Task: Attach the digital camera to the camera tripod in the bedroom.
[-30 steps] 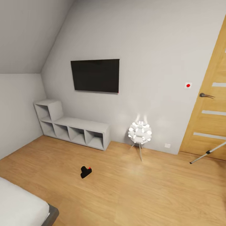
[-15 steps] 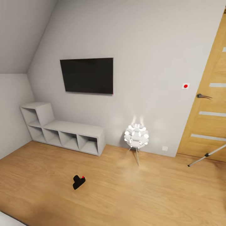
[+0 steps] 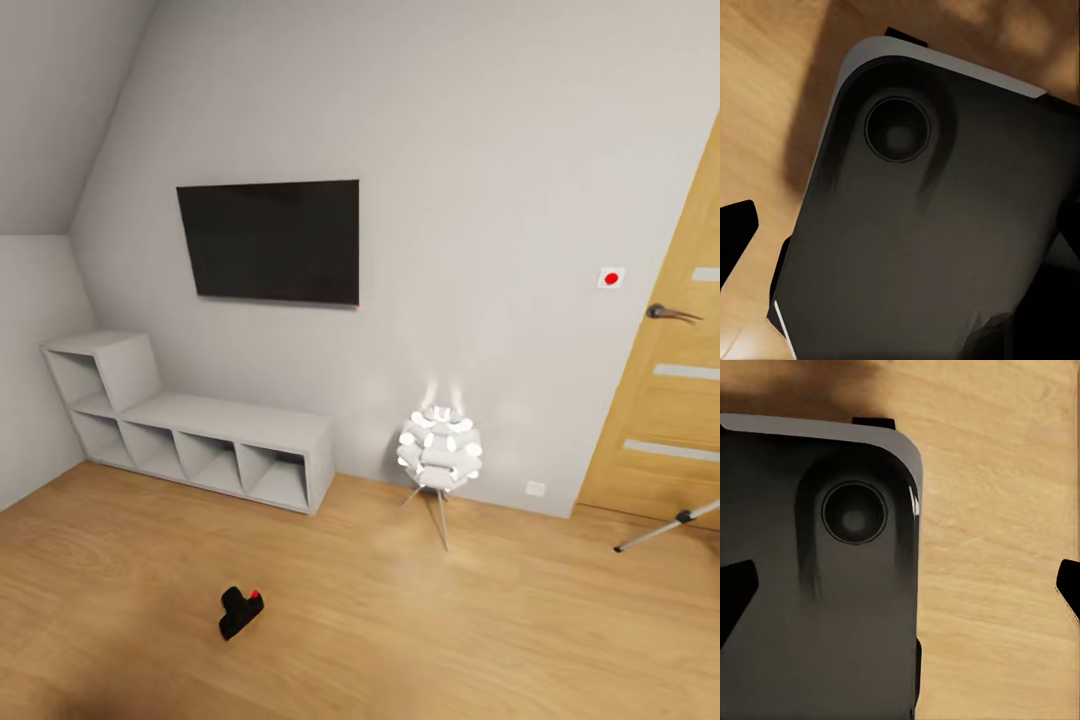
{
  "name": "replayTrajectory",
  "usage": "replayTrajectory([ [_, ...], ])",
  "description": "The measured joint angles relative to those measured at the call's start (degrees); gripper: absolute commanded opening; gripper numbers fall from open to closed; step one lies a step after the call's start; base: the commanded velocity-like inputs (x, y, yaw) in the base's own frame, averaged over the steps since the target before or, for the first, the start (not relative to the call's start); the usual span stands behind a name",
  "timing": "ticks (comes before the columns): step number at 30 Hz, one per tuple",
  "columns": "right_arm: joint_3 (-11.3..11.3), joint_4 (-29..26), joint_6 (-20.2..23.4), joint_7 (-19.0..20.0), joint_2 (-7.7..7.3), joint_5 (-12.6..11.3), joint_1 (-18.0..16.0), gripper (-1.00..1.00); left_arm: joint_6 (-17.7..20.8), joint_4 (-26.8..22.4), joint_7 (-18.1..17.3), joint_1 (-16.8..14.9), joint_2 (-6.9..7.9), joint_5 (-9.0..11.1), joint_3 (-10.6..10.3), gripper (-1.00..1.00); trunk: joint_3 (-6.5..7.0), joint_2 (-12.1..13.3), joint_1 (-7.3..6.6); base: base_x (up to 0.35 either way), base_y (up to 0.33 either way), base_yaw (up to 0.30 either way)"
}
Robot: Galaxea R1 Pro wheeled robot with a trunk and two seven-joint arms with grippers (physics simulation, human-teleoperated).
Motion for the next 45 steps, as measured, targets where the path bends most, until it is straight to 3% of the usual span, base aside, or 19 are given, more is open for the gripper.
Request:
replayTrajectory([
  [17,0.06,-0.02,0.01,0.00,0.16,0.08,0.00,1.00,0.00,0.00,0.00,0.00,0.02,0.04,0.05,1.00,0.00,0.00,0.00,0.322,0.000,0.000],
  [28,0.03,0.00,-0.07,0.06,0.32,3.78,0.00,1.00,-0.09,0.00,0.00,0.00,0.00,0.05,0.05,1.00,0.00,0.00,0.00,0.322,0.070,0.000],
  [45,-0.05,0.02,-0.09,0.06,0.17,3.91,0.01,1.00,-0.61,-0.23,0.00,0.00,0.00,0.06,0.36,1.00,0.00,0.01,0.03,0.196,0.166,0.000],
])
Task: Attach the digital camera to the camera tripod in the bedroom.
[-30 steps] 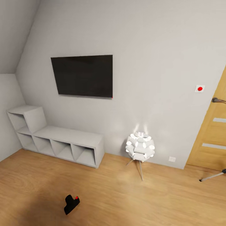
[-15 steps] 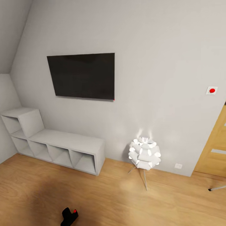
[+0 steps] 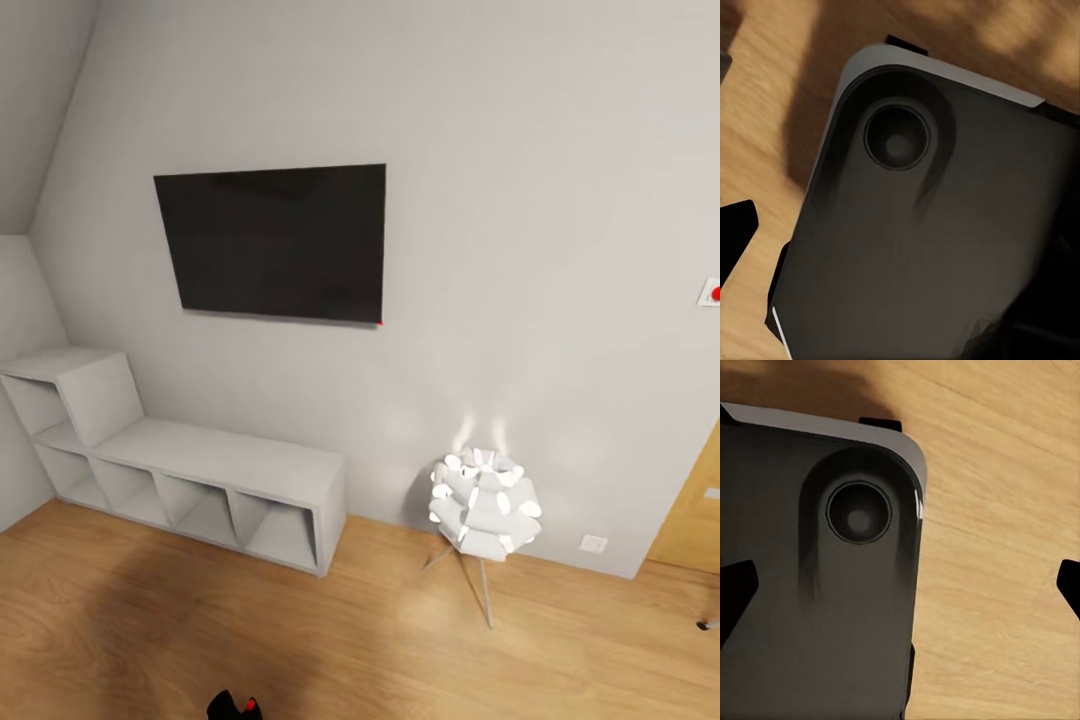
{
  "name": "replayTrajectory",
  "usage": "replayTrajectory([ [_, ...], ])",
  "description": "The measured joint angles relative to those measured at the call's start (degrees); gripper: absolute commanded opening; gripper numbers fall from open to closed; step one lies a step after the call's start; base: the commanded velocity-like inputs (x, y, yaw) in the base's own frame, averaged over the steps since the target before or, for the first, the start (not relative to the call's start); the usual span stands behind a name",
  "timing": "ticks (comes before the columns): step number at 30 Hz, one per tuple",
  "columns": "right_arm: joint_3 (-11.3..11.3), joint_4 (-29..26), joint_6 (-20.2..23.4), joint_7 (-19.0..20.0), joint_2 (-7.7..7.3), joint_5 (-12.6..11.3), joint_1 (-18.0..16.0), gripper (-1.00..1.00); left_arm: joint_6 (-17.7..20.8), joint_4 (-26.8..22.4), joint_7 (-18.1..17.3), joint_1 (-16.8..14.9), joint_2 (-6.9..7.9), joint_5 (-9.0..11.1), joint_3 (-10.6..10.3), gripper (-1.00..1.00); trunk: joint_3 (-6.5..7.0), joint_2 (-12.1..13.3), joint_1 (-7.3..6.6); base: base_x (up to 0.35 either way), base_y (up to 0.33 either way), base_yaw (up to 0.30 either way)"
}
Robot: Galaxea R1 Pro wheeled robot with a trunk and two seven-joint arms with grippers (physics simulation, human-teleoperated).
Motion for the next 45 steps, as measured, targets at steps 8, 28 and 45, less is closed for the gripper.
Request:
replayTrajectory([
  [8,0.00,-0.01,-0.01,0.01,0.00,0.00,0.03,1.00,-0.01,-0.04,0.00,0.00,0.00,0.01,0.01,1.00,0.00,0.00,0.01,0.006,0.008,0.000],
  [28,-0.03,-0.03,0.00,0.02,-0.01,0.00,0.01,1.00,-0.01,-0.02,0.00,0.00,0.00,-0.04,-0.07,1.00,0.00,0.00,0.00,0.106,0.088,0.000],
  [45,-0.57,-0.18,0.15,0.04,-0.91,-0.36,-0.01,1.00,0.08,-0.33,-0.09,0.00,0.21,-0.01,-0.16,1.00,0.00,0.00,0.01,0.013,0.010,0.000],
])
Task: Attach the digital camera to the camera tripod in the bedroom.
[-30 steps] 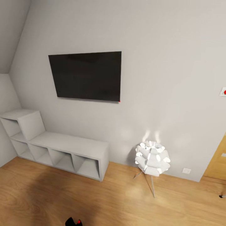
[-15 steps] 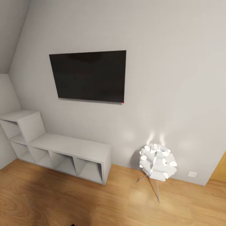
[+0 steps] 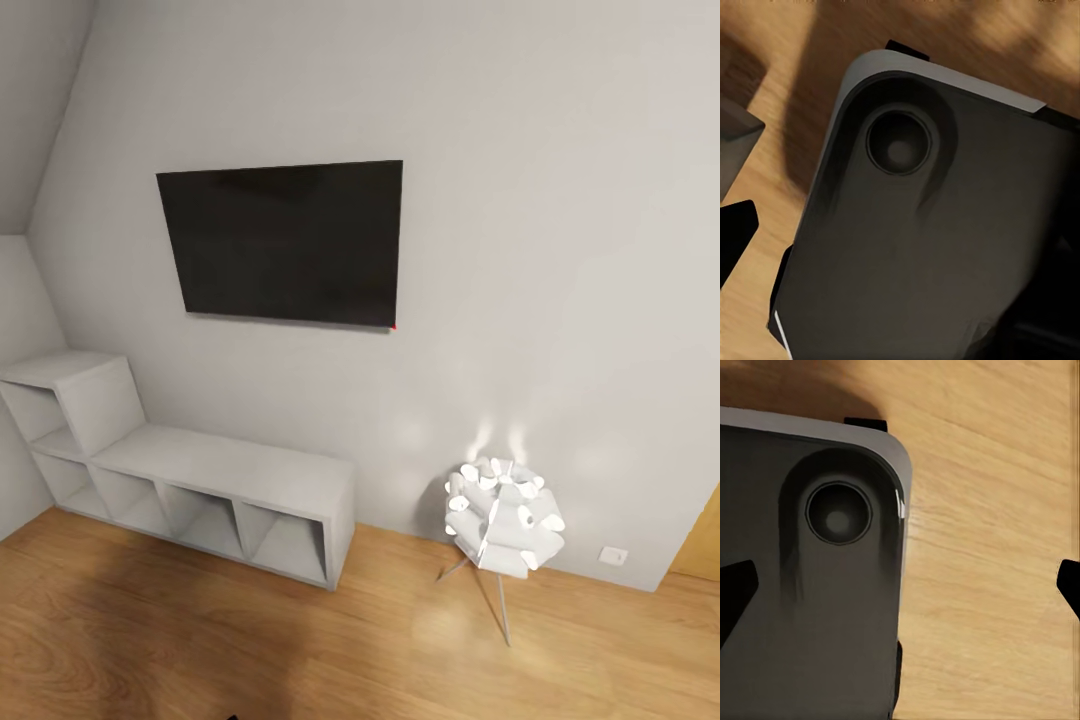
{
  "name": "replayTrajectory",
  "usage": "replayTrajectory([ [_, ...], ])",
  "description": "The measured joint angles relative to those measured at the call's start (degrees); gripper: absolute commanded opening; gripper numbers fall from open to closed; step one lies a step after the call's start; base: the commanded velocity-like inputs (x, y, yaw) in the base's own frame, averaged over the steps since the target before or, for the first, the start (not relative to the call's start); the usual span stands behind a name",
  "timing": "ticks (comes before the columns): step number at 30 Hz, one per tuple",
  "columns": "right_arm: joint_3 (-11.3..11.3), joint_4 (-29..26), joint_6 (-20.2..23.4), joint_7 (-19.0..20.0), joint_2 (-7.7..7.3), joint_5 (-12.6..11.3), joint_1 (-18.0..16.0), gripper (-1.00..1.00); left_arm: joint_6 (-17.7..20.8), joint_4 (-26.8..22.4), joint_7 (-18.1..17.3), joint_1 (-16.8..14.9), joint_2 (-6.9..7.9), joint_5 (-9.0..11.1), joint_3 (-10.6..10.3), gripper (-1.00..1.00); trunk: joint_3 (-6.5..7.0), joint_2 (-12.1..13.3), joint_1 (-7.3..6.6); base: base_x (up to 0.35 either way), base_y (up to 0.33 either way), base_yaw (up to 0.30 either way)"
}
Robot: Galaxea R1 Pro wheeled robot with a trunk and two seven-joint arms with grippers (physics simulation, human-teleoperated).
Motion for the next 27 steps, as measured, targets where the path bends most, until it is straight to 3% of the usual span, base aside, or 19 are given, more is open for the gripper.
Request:
replayTrajectory([
  [5,0.19,-0.05,-0.01,0.35,-0.45,0.28,0.00,1.00,0.41,-1.42,-0.39,-0.05,1.01,-0.04,0.01,1.00,0.00,0.00,0.00,0.000,0.000,0.000],
  [9,0.20,-1.23,0.38,0.41,-0.67,0.40,-0.02,1.00,1.91,-5.76,-0.44,-0.12,1.88,-0.18,-0.02,1.00,0.01,0.00,0.00,0.000,0.000,0.000],
  [14,0.13,-8.34,3.03,0.55,-1.08,0.10,-0.89,1.00,9.23,-14.31,-0.20,-0.18,3.22,-0.66,-0.10,1.00,0.02,0.01,0.00,0.000,0.000,0.000],
  [20,-0.18,-21.95,13.26,0.52,-1.24,-0.56,-2.12,1.00,23.13,-29.06,0.07,-0.19,6.27,-0.95,-0.08,1.00,0.03,0.01,0.00,0.000,0.000,0.000],
  [27,-0.80,-41.20,31.47,0.64,-1.27,-3.06,-3.52,1.00,35.04,-49.22,0.14,-0.31,9.33,-0.87,-0.04,1.00,0.03,0.01,0.00,0.000,0.000,0.000],
])
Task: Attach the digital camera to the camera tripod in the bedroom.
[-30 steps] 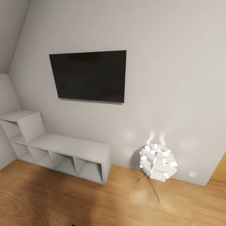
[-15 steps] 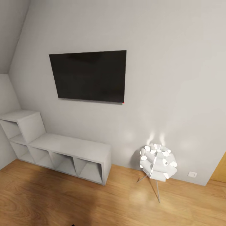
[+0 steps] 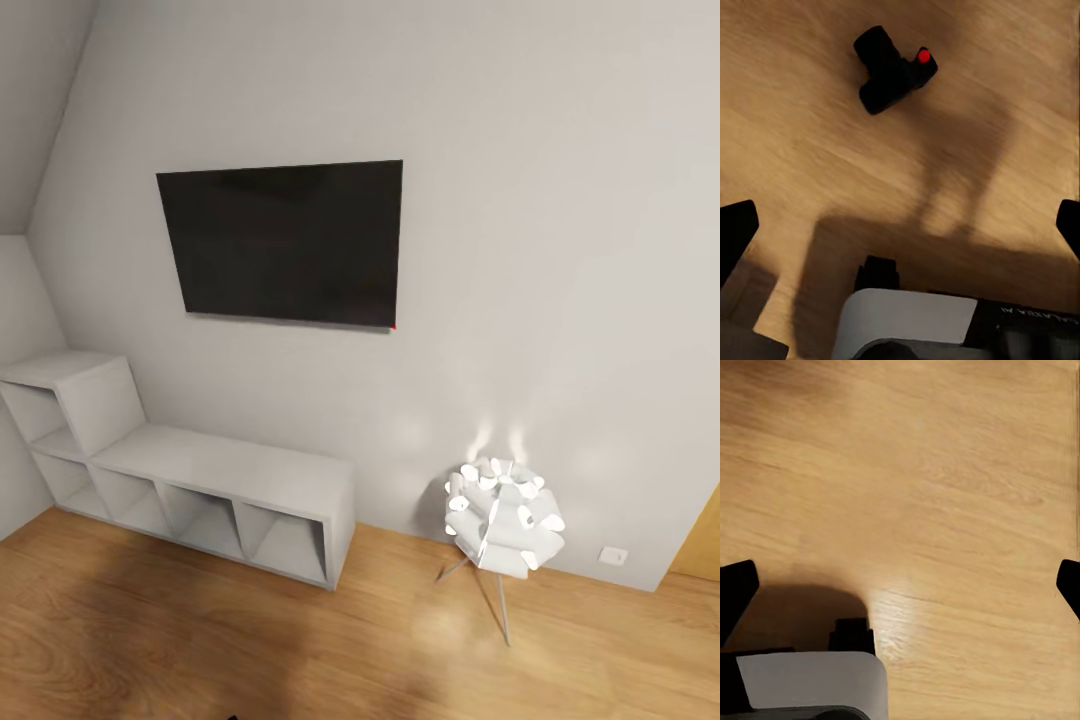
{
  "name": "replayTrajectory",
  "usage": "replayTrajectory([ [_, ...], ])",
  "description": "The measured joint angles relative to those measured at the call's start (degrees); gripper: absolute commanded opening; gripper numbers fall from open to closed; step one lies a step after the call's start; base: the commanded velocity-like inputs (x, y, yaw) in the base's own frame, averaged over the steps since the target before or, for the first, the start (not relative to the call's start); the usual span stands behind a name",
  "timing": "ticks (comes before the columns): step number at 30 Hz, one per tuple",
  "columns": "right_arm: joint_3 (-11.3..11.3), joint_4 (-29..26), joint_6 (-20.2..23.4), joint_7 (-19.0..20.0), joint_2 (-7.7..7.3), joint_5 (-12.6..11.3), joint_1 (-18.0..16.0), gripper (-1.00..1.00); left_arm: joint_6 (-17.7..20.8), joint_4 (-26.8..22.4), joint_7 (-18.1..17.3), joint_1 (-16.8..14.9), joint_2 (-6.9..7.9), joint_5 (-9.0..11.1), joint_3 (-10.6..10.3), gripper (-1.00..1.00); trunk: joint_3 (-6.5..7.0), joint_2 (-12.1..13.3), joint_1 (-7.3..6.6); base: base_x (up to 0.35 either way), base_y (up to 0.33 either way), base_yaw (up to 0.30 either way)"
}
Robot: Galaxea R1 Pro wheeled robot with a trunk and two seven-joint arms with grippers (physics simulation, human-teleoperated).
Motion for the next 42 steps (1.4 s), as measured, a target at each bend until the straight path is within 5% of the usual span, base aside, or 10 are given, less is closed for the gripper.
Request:
replayTrajectory([
  [6,-1.65,-17.45,18.93,0.31,0.26,-4.84,-2.15,1.00,8.97,-11.03,-0.07,-3.73,0.51,0.40,0.06,1.00,0.00,0.00,0.00,0.000,0.000,0.000],
  [9,-2.15,-25.82,26.97,0.29,0.15,-7.75,-4.53,1.00,13.24,-13.08,-0.15,-9.67,-0.15,0.89,0.12,1.00,0.00,0.00,0.00,0.000,0.000,0.000],
  [11,-2.85,-30.86,31.68,0.35,-0.01,-9.90,-11.12,1.00,15.14,-9.29,-0.25,-20.37,-3.54,1.82,0.10,1.00,0.01,0.01,0.00,0.000,0.000,0.000],
  [14,-4.11,-31.02,32.26,0.28,0.12,-10.26,-13.90,1.00,15.32,-6.36,-0.32,-24.37,-5.66,2.74,0.10,1.00,0.00,0.00,0.00,0.000,0.000,0.000],
  [16,-5.99,-30.76,32.44,0.17,0.50,-10.37,-15.92,1.00,15.00,-3.03,-0.44,-27.60,-7.74,5.34,0.09,1.00,-0.01,0.00,0.00,0.000,0.000,0.000],
  [20,-7.30,-31.31,32.65,0.34,0.75,-10.58,-16.98,1.00,12.69,-0.19,-0.14,-29.30,-9.40,7.19,-0.10,1.00,-0.01,0.00,0.00,0.000,0.000,0.000],
  [30,-7.92,-31.69,32.65,0.36,0.86,-10.64,-17.34,1.00,11.32,-3.15,-0.07,-29.88,-11.03,8.39,-3.53,1.00,-0.01,0.00,0.00,0.000,0.000,0.000],
  [34,-7.83,-31.19,32.76,0.35,0.86,-10.67,-17.35,1.00,11.40,-3.36,2.09,-29.89,-13.30,8.00,-3.83,1.00,-0.01,0.00,0.00,0.000,0.000,0.000],
  [35,-7.79,-30.90,32.86,0.34,0.84,-10.70,-17.35,1.00,11.42,-3.31,5.28,-29.89,-14.42,7.99,-3.85,1.00,-0.01,0.00,0.00,0.000,0.000,0.000],
  [42,-7.91,-31.53,32.96,0.41,0.82,-10.65,-17.35,1.00,11.44,-3.33,10.94,-29.90,-16.43,8.18,-3.87,1.00,-0.72,-1.59,0.87,0.000,0.000,0.000],
])
